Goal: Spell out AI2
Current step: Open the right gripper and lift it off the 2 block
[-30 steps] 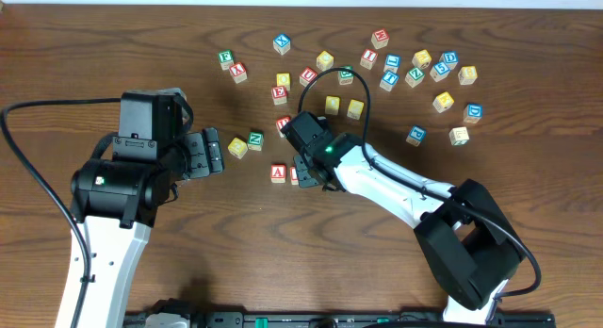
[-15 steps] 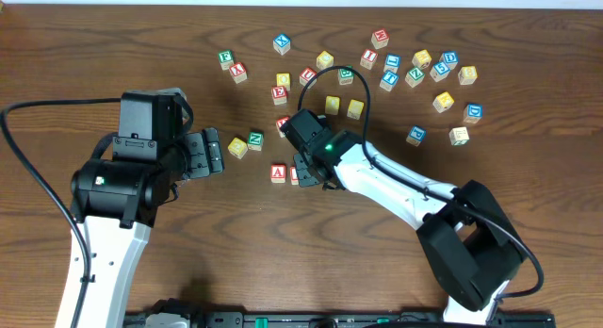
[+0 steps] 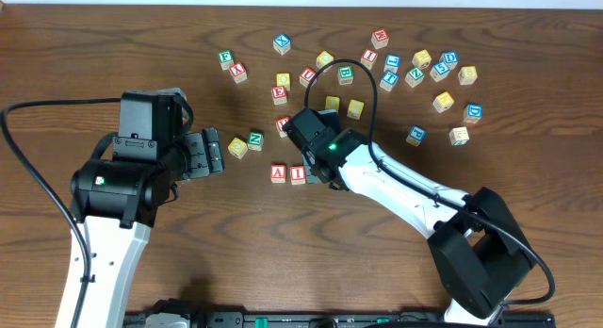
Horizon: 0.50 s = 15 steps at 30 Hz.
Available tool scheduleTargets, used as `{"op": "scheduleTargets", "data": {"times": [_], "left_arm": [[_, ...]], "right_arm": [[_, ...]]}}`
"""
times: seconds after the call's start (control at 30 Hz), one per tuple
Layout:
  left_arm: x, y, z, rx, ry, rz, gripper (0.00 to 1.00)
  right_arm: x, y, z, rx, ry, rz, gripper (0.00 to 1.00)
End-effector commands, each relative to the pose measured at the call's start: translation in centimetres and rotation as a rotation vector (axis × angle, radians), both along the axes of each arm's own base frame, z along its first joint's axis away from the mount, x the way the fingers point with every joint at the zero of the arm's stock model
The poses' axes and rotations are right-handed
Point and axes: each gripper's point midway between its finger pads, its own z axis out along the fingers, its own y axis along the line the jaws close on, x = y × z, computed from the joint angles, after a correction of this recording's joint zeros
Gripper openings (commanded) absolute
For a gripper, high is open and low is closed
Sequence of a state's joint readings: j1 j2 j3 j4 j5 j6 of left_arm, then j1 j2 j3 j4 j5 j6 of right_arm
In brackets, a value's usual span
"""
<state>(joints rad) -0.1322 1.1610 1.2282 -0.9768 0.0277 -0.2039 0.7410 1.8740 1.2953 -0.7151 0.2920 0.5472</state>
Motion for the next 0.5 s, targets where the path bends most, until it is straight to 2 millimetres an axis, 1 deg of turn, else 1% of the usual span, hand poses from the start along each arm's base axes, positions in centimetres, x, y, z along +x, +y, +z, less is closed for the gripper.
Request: {"op": "scheduleTargets", "data": {"times": [0.0, 0.13, 0.23, 0.47], "left_arm": [[-0.1, 0.1, 0.1, 0.004, -0.004, -0.008, 0.89], [-0.1, 0.1, 0.1, 0.004, -0.004, -0.008, 0.89], [-0.1, 0.1, 0.1, 0.004, -0.004, -0.008, 0.89], [-0.1, 0.1, 0.1, 0.004, -0.004, -0.008, 0.89]], "right_arm": [[1.1, -1.2, 2.2, -0.04, -0.101, -0.083, 0.01], [1.0, -1.4, 2.1, -0.045, -0.097, -0.088, 0.01], [0.8, -1.6, 1.7, -0.044, -0.091, -0.106, 0.01], [0.3, -2.0, 0.0, -0.037, -0.088, -0.121, 0.01]]}}
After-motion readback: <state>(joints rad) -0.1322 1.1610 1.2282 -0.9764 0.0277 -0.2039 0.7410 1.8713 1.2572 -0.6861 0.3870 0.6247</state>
